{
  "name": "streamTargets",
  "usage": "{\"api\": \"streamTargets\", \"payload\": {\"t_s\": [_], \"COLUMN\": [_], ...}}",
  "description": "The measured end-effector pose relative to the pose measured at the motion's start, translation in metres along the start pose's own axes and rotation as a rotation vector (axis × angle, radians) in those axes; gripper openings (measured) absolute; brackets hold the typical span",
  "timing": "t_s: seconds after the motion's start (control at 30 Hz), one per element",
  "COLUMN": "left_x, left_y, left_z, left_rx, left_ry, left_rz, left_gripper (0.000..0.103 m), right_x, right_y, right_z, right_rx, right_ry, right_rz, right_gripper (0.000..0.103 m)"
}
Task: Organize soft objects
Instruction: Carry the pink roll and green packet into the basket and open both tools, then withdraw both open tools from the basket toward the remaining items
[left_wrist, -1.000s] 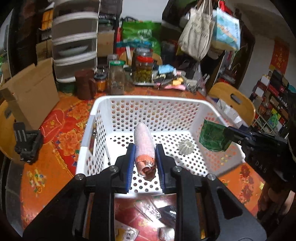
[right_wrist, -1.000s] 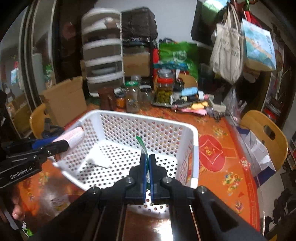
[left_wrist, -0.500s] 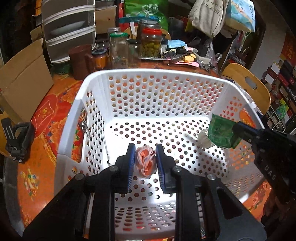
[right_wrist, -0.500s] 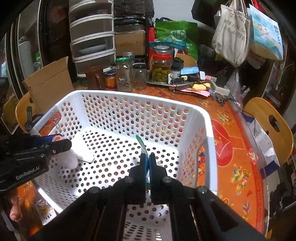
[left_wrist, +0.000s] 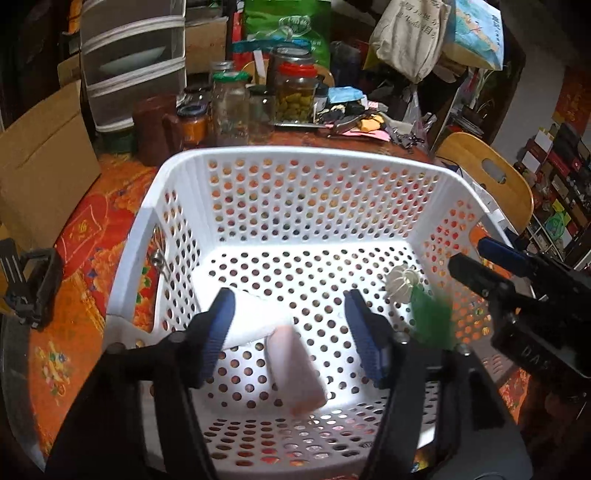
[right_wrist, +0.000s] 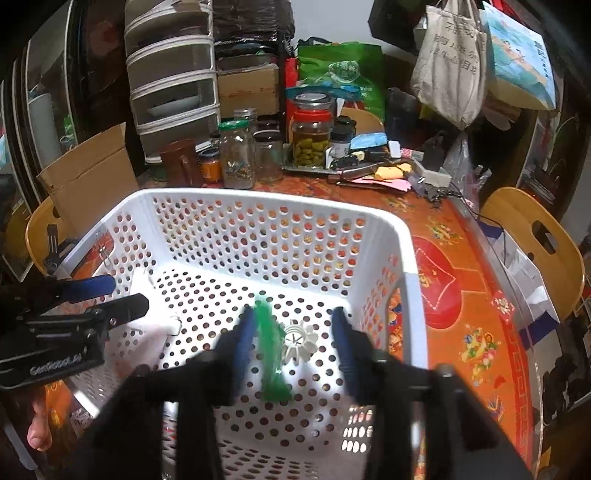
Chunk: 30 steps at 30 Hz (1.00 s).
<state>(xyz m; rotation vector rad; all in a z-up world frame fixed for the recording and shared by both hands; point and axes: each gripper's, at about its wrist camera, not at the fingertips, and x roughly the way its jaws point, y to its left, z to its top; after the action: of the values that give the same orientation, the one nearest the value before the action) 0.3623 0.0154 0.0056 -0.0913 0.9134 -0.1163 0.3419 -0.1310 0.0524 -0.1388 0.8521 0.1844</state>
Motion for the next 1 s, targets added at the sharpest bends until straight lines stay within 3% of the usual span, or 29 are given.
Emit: {"api": "streamTargets", "payload": {"t_s": [0.1, 0.17, 0.33, 0.43, 0.77, 1.0], "left_x": [-0.011, -0.020, -0.045, -0.060, -0.099, -0.129], "left_y": [-0.005, -0.005, -0.003, -0.002, 0.009, 0.019], "left_z": [0.001, 0.001, 0.000, -0.003, -0.025, -0.080], "left_rx": [0.021, 0.022, 0.024, 0.026, 0.009, 0.008], "left_ry": [-0.042, -0.070, -0.122, -0.152, -0.192, -0.195], "left_rz": [0.025, 0.014, 0.007, 0.031, 0.058, 0.088], "left_gripper": [0.080, 0.083, 0.091, 0.095, 0.103, 0.103], "right_x": [-0.005, -0.010, -0.020, -0.027, -0.049, -0.069], "right_y": [0.000, 0.000, 0.003, 0.004, -0.003, -0.012], "right_z": [0.002, 0.002, -0.001, -0.004, -0.014, -0.042], "right_rx": [-0.003, -0.004, -0.013, -0.019, 0.008, 0.036], "right_ry": [-0.011, -0.019, -0.030, -0.049, -0.097, -0.120], "right_rz": [-0.001, -0.001, 0.018, 0.005, 0.004, 0.009], "right_gripper": [0.061, 0.065, 0.091, 0.100, 0.103, 0.103]}}
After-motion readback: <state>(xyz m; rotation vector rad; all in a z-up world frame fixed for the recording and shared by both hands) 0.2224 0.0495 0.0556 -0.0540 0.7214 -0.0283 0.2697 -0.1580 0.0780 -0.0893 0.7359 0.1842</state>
